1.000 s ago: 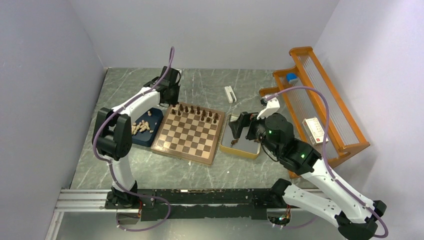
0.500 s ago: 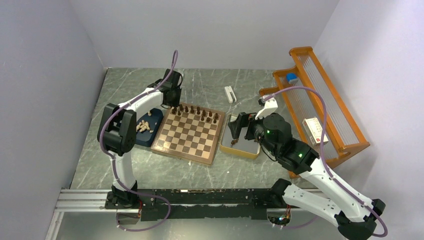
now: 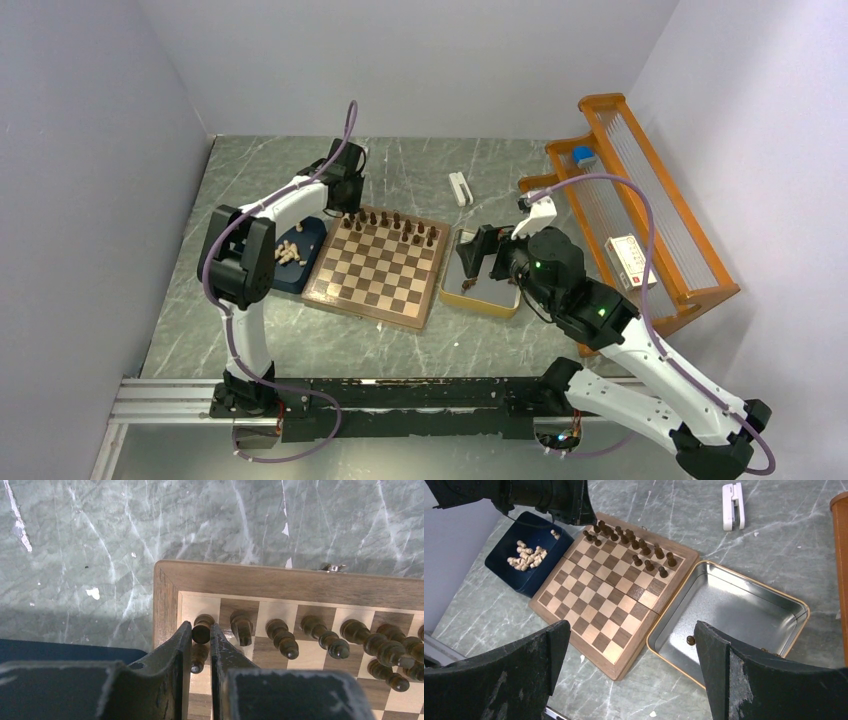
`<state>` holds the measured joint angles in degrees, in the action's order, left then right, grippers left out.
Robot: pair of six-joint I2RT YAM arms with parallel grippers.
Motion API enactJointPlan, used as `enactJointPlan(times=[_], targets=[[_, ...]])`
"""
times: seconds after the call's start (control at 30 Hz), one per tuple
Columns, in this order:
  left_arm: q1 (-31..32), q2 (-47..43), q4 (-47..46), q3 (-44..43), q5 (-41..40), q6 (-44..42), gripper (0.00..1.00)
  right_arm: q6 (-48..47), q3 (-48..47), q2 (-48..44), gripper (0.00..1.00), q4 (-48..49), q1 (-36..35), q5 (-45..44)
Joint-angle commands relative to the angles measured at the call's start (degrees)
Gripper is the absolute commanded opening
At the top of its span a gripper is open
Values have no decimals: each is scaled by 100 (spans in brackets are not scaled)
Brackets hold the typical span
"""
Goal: Set up the chess pieces on the board
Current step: Place the chess piece on the chessboard.
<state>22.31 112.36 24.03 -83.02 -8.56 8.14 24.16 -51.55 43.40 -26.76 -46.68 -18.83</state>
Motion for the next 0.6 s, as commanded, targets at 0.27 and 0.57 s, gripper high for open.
enactJointPlan(times=[0.27,0.57], targets=[[-42,197,-47,-223,-94,-128,12,-73,68,-15,100,179,1,-7],[-42,249,-9,-251,-20,-137,15,-6,149,-45,100,221,1,7]])
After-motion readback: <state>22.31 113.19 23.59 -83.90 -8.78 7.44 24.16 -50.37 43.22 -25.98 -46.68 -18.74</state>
